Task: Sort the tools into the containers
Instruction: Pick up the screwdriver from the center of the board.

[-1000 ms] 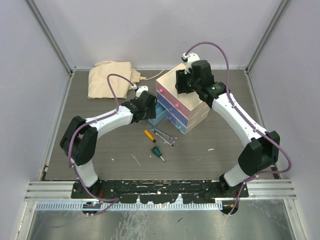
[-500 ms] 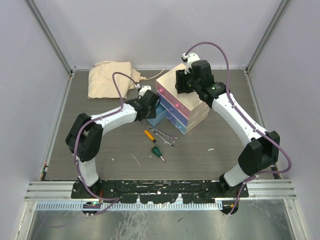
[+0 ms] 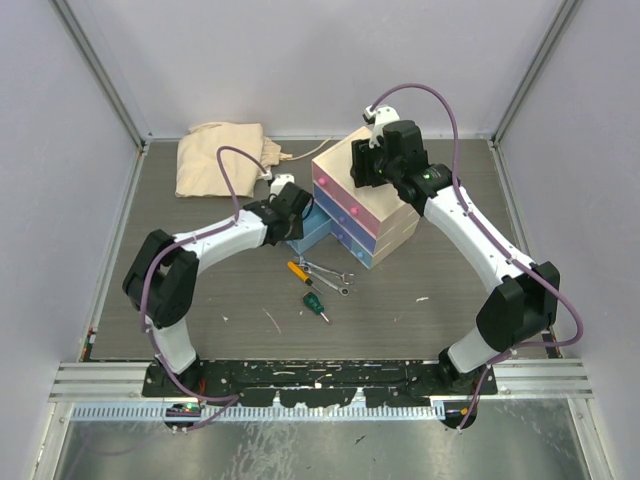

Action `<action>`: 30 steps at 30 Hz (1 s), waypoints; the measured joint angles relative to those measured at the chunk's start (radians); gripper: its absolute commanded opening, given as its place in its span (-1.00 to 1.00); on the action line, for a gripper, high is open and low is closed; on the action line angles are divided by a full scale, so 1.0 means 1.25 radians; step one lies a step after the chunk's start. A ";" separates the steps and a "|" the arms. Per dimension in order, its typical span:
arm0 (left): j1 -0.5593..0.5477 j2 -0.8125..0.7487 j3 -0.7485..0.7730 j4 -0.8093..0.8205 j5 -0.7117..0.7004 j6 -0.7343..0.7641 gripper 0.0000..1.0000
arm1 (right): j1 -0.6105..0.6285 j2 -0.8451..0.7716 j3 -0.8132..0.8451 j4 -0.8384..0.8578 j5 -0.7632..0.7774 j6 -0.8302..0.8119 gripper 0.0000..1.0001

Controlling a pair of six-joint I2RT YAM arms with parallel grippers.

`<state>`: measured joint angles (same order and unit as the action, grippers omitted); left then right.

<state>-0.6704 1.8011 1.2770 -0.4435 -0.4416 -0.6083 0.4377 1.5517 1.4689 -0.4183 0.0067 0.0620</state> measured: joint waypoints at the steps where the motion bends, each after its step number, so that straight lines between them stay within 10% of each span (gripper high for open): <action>1: 0.004 -0.003 -0.004 -0.001 0.000 0.000 0.02 | 0.000 0.000 0.000 0.000 0.000 0.000 0.19; 18: 0.011 -0.118 -0.093 0.033 0.035 0.022 0.37 | 0.000 0.000 0.000 0.000 0.000 0.000 0.19; 30: 0.128 -0.282 -0.266 0.138 0.230 0.102 0.19 | 0.000 0.000 -0.002 0.005 0.000 0.000 0.19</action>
<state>-0.5098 1.4490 0.9447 -0.2707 -0.1543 -0.4808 0.4377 1.5517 1.4658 -0.4122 0.0063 0.0624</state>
